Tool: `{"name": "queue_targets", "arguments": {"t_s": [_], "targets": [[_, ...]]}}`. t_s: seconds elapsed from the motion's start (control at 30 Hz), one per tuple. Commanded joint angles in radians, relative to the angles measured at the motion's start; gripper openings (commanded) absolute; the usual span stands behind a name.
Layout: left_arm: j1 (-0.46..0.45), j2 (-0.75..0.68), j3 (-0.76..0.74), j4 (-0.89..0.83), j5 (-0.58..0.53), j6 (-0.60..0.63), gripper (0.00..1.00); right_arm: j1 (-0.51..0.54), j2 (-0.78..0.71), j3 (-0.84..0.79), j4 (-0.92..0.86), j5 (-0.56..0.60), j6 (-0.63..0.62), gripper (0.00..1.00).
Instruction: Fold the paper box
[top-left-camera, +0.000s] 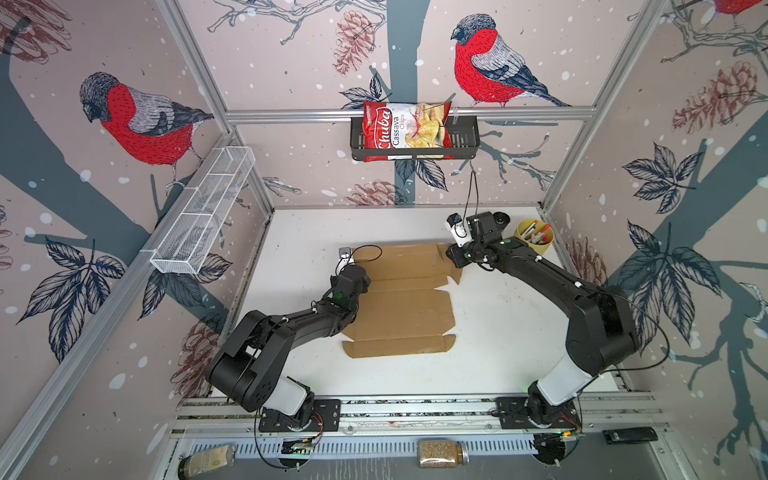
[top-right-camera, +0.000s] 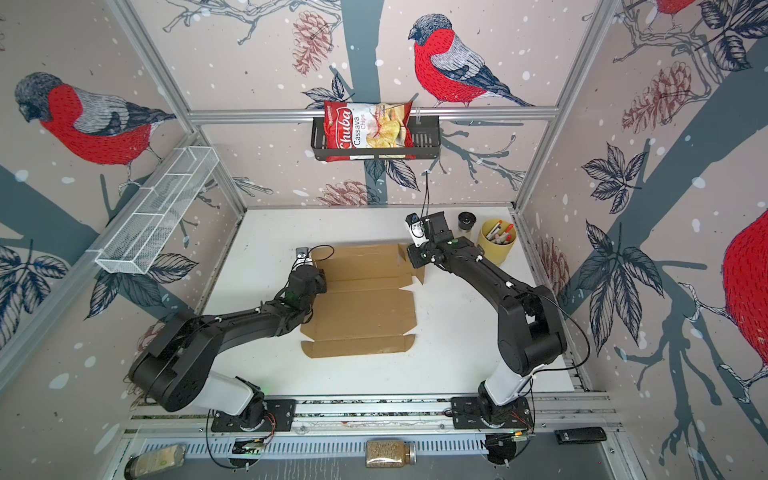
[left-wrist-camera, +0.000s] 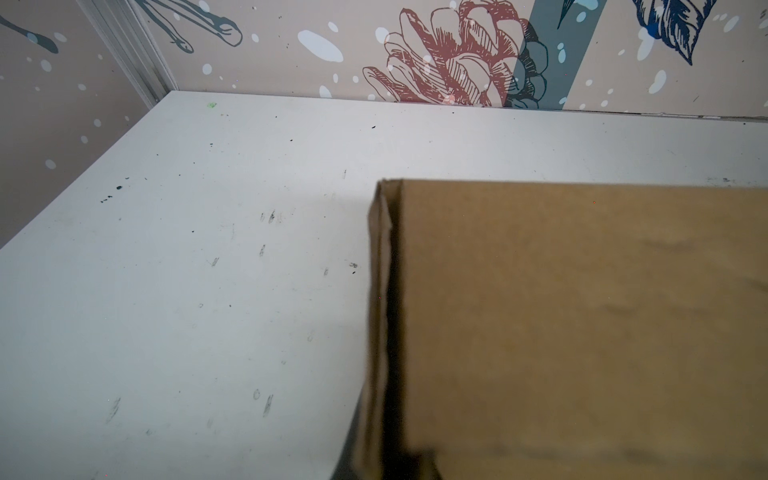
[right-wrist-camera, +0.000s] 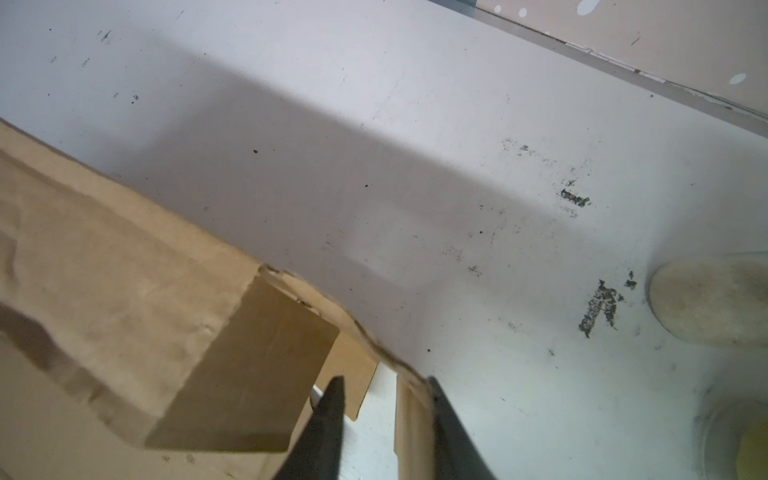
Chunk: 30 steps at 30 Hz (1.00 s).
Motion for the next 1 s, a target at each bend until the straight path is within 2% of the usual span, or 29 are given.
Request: {"name": "queue_targets", "arguments": {"t_s": [0.0,0.2,0.5,0.63,0.77,0.97], "targets": [[0.0,-0.003,0.003,-0.036,0.002,0.006,0.0,0.01,-0.014,0.003,-0.043,-0.012,0.021,0.19],[-0.001,0.0,-0.001,-0.026,-0.005,-0.007,0.0,0.041,-0.077,-0.027,-0.029,-0.064,0.089,0.13],[0.0,-0.035,-0.032,-0.018,-0.065,-0.038,0.0,0.092,-0.127,-0.055,-0.044,-0.106,0.13,0.15],[-0.001,-0.022,-0.038,0.009,-0.035,-0.039,0.0,0.099,-0.164,-0.156,0.105,-0.141,0.202,0.2],[0.0,0.006,-0.031,0.008,-0.01,-0.042,0.0,0.055,-0.161,-0.265,0.311,-0.278,0.245,0.22],[0.0,0.015,-0.025,-0.004,0.017,-0.042,0.0,0.044,-0.119,-0.264,0.37,-0.403,0.284,0.3]]}}
